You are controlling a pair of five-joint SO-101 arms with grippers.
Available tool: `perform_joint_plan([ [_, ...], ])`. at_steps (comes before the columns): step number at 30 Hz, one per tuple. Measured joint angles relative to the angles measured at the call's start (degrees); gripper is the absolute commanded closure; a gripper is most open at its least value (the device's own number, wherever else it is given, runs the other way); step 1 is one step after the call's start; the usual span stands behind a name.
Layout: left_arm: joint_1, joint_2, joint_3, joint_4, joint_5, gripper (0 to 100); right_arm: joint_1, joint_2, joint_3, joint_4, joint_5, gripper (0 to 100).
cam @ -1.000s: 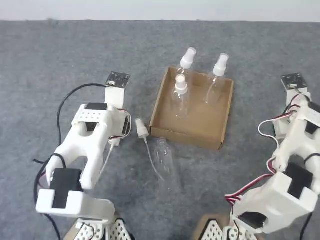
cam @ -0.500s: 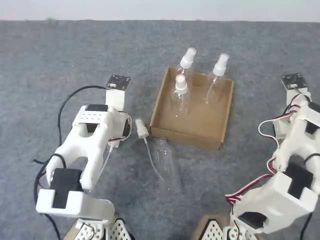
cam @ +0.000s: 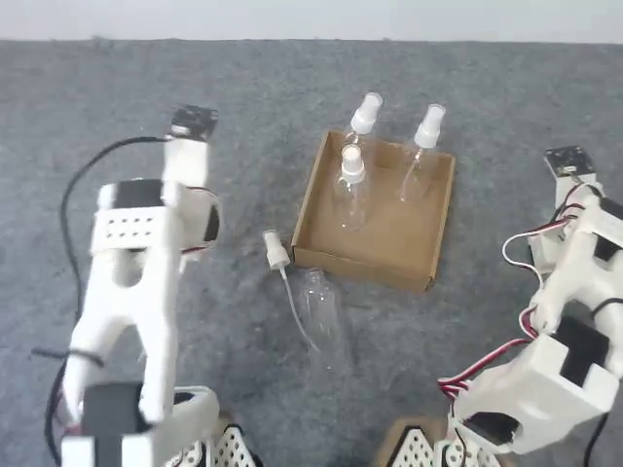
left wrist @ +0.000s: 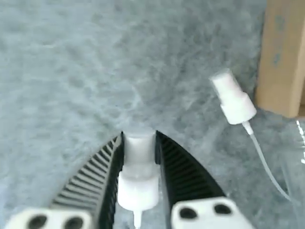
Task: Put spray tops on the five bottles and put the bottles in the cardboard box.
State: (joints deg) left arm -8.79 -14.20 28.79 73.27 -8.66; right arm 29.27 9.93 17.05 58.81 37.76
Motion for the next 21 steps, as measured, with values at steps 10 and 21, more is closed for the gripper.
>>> perform_joint_plan([
  [10,3.08,-19.34,11.34,-1.49,2.37,99,-4.57,0.0,-1.23,1.23,-0.79,69.1],
  [21,7.21,-22.86,22.42,-11.96,6.59,99,-5.27,6.51,-16.97,9.85,-2.99,69.1],
])
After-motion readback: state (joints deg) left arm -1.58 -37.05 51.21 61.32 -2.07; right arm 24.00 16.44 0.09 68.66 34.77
